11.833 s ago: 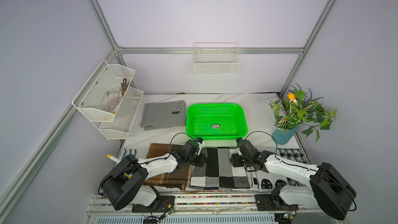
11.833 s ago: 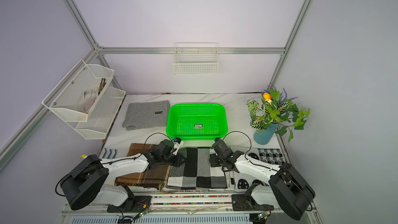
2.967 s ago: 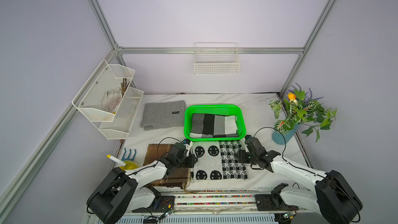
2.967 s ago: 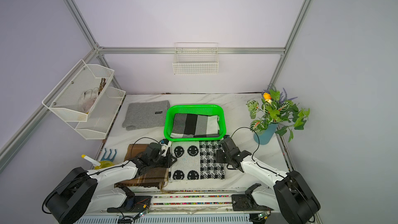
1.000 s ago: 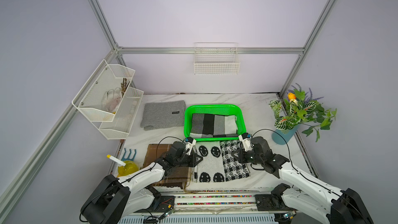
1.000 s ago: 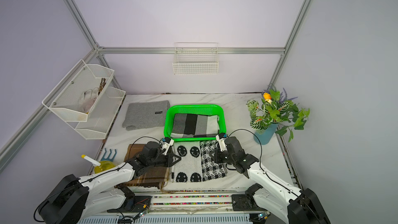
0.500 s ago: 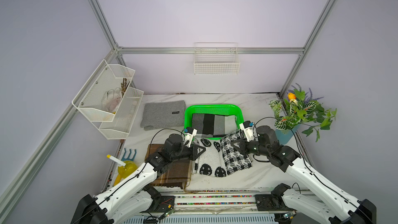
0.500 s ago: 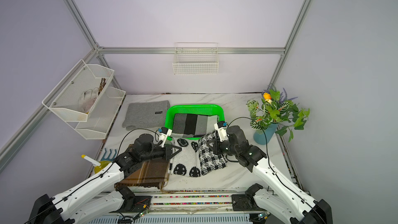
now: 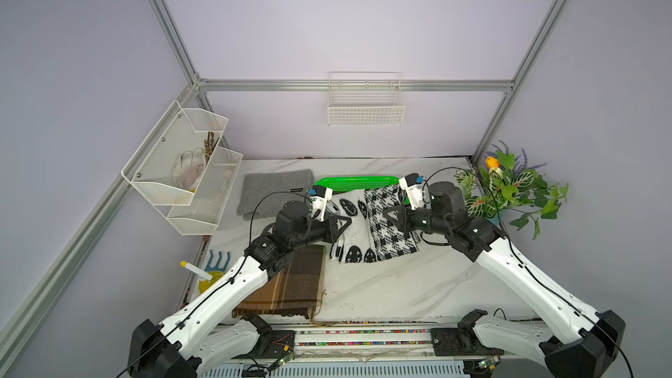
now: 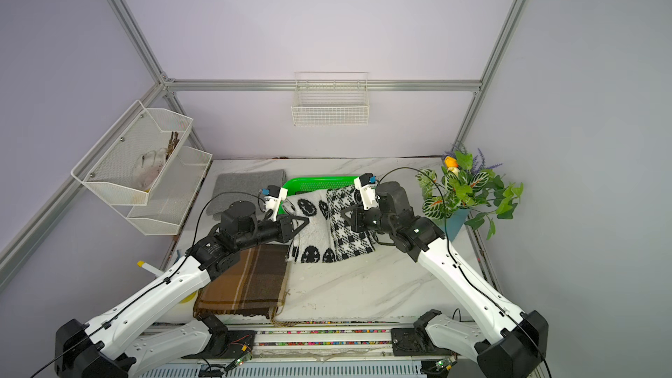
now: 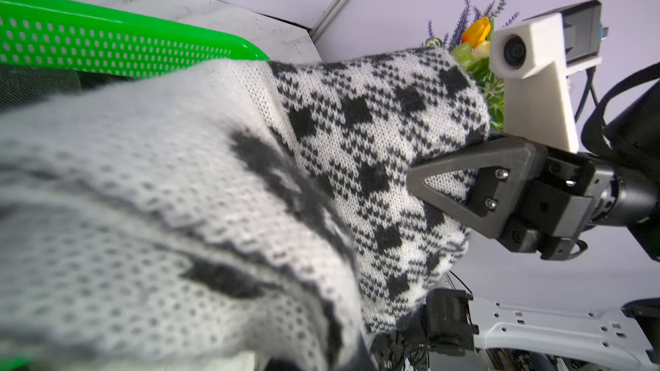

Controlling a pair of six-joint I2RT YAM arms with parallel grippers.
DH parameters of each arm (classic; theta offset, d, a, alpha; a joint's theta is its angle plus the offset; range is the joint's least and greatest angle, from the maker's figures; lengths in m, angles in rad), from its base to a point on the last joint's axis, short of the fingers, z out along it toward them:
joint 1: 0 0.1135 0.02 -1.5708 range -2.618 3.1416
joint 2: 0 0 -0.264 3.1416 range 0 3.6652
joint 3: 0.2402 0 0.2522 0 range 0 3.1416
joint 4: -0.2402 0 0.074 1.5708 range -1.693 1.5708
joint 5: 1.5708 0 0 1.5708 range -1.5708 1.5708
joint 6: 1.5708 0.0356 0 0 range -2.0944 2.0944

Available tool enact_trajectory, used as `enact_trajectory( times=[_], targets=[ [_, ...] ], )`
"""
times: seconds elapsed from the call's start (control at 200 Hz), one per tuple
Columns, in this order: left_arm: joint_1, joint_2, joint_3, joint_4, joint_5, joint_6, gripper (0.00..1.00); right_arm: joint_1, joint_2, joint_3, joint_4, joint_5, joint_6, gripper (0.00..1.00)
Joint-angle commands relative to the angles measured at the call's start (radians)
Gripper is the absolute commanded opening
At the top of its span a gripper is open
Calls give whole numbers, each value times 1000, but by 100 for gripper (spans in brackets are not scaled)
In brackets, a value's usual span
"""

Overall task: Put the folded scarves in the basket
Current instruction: Place the scarf in the basket.

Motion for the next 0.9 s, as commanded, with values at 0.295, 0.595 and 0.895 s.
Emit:
enact_trajectory(
  times=[0.295, 0.595, 0.895],
  targets=[
    [174, 341, 234, 100, 62, 50, 0, -89, 307, 211, 30, 81, -93, 0],
    [289, 614, 251, 267, 176, -5, 0, -138, 574, 340, -21, 117, -162, 0],
    [281, 744, 296, 200, 130, 75, 0, -145, 682, 367, -58, 260, -185, 0]
  ],
)
